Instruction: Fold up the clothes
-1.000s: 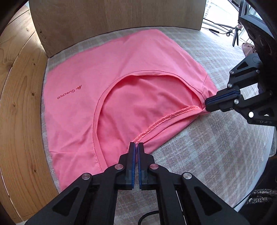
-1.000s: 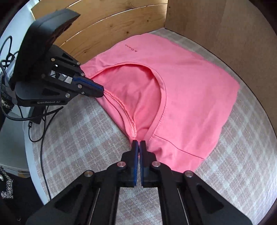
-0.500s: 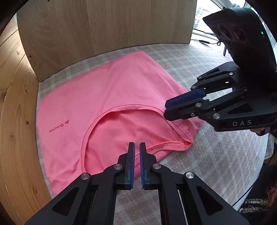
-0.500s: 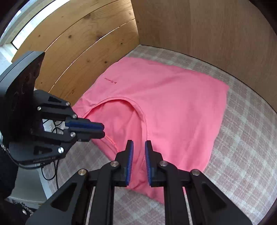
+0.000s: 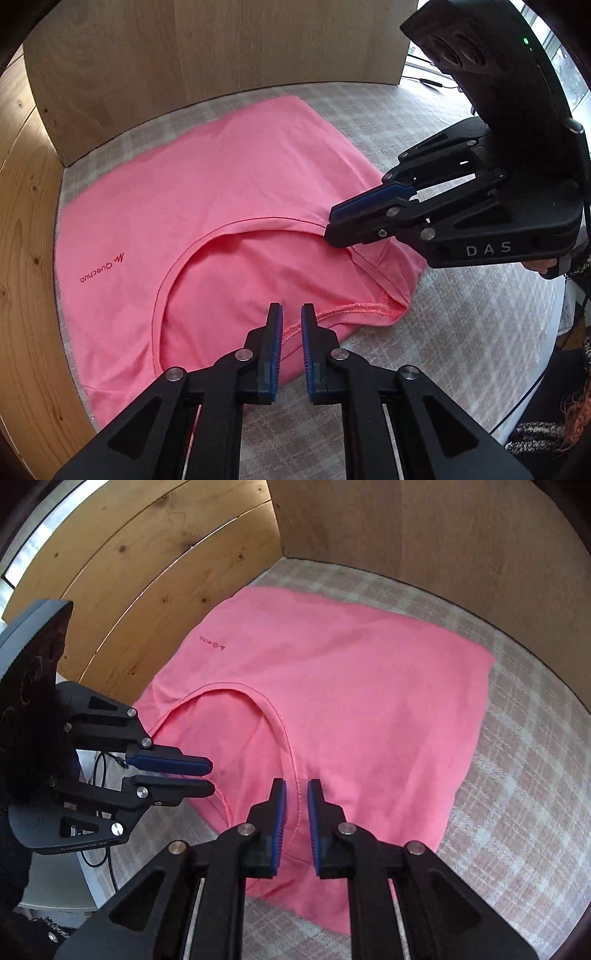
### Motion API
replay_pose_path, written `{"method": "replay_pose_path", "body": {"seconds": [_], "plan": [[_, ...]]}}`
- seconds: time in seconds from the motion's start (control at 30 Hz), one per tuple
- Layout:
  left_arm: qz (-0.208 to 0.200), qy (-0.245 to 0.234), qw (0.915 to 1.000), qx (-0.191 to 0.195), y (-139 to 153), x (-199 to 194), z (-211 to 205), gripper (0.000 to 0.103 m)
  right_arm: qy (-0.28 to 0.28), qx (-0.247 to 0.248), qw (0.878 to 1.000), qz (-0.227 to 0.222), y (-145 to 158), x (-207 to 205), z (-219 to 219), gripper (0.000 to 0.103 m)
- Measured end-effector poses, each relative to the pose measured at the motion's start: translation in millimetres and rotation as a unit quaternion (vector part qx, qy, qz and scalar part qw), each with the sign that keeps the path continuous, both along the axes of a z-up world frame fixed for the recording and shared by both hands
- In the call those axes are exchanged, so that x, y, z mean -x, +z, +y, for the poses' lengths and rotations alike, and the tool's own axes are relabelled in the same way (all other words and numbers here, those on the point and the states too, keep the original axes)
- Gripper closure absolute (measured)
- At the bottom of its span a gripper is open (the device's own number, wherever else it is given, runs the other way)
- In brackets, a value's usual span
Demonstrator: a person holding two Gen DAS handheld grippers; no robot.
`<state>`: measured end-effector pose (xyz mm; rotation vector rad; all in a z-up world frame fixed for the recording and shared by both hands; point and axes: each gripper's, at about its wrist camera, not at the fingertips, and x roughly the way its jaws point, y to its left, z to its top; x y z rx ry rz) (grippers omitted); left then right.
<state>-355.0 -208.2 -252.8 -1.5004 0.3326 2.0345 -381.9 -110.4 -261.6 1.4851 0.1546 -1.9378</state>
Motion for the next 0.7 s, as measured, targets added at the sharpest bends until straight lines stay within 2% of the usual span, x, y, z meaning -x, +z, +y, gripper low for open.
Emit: {"method": "replay_pose_path", "body": {"seconds": [0.03,0.07,0.13,0.17,0.2,0.27,0.43,0.57,0.6,0.63,0.67,0.7], "plan": [[0.003,-0.01,0.9999,0.01,-5,-3,3,0.074,-0.004,-0.004,1.0,0.011,3,-3,4,0.091],[0.005,-0.015,0.9997,0.02,-12,-5,5,0.069,-0.008,-0.007,1.0,0.021,6,-6,8,0.088],[-0.003,-0.018,0.9992,0.034,-28,-8,5,0.072,-0.033,-0.018,0.998,0.049,15,-10,22,0.073],[-0.008,-0.015,0.9991,0.038,-37,-8,4,0.08,-0.055,-0.024,0.996,0.063,18,-11,33,0.062],[0.001,-0.012,0.9994,0.034,-40,-9,2,0.085,-0.077,-0.029,0.994,0.074,20,-12,44,0.061],[-0.01,-0.004,0.9996,0.026,-50,-8,-2,0.095,-0.11,-0.026,0.992,0.062,16,-8,66,0.061],[-0.008,-0.015,0.9992,0.036,-74,-15,-3,0.097,-0.159,0.003,0.987,-0.001,-5,3,96,0.061],[-0.007,-0.021,0.9989,0.041,-91,-20,-2,0.1,-0.141,0.011,0.99,-0.017,-16,3,88,0.061],[-0.007,-0.021,0.9989,0.041,-96,-21,-3,0.1,-0.136,0.01,0.991,-0.007,-14,2,86,0.065],[-0.008,-0.02,0.9989,0.041,-100,-22,-4,0.101,-0.129,0.013,0.992,-0.007,-13,2,84,0.075],[-0.008,-0.02,0.9989,0.041,-104,-22,-4,0.101,-0.122,0.019,0.992,-0.015,-13,2,83,0.099],[-0.008,-0.019,0.999,0.041,-107,-23,-5,0.101,-0.117,0.015,0.993,-0.011,-10,1,83,0.099]]}}
